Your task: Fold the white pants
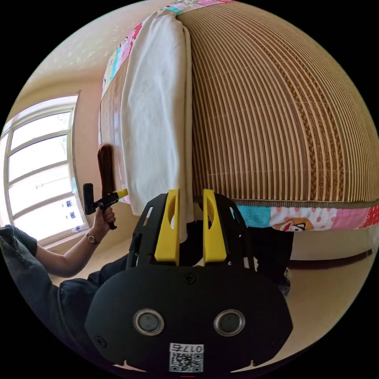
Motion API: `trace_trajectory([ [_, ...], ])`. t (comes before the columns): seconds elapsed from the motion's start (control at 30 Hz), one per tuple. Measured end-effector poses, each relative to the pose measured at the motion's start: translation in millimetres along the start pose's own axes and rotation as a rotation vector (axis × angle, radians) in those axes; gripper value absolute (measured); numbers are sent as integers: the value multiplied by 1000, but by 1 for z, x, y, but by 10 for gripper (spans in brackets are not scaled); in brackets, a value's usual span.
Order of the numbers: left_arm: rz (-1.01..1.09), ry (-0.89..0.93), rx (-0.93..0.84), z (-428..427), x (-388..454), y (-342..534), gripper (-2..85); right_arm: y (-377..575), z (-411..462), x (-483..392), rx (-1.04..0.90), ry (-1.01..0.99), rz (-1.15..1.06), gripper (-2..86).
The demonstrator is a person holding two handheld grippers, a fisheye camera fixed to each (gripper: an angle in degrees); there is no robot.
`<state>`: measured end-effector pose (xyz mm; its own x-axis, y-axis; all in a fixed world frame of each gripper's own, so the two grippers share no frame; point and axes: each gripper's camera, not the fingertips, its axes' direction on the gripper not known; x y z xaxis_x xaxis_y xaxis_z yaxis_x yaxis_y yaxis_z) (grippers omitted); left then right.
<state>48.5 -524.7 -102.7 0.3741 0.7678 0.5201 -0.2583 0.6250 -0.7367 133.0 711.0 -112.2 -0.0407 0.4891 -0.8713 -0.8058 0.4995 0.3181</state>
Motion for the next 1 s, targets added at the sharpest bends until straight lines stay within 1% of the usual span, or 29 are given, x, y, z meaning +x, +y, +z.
trace_trajectory([
  [0.1, 45, 39, -82, 16, 2, -4, 138, 1, 1, 21, -80, -119, 20, 135],
  [0.2, 101, -40, -127, 25, 12, -8, 136, -5, 7, 34, -175, -179, -1, 144],
  [0.33, 124, -49, -217, 38, 13, -21, 128, -23, 12, 40, -223, -185, -35, 131],
  [0.4, 120, -70, -240, 42, 11, -24, 115, -36, 12, 39, -255, -138, -73, 95],
  [0.47, 119, -66, -262, 44, 10, -27, 114, -41, 8, 38, -277, -121, -111, 80],
  [0.57, 112, -53, -294, 53, 9, -27, 113, -42, -8, 41, -276, -146, -161, 69],
  [0.7, 93, -100, -271, 61, 7, -25, 111, -40, -29, 58, -247, -230, -138, 60],
  [0.8, 83, -97, -271, 64, -2, -26, 78, -38, -40, 70, -228, -285, -98, 53],
  [0.83, 108, -16, -285, 68, -5, -23, 59, -36, -43, 71, -224, -297, -95, 50],
  [0.87, 97, 55, -277, 71, -7, -17, 43, -32, -51, 71, -212, -263, -90, 45],
  [0.93, 126, 66, -274, 75, -2, -1, 40, -22, -64, 63, -227, -168, -139, 38],
  [1.0, 147, 74, -349, 88, 3, 17, 39, -1, -75, 55, -343, -96, -183, 31],
])
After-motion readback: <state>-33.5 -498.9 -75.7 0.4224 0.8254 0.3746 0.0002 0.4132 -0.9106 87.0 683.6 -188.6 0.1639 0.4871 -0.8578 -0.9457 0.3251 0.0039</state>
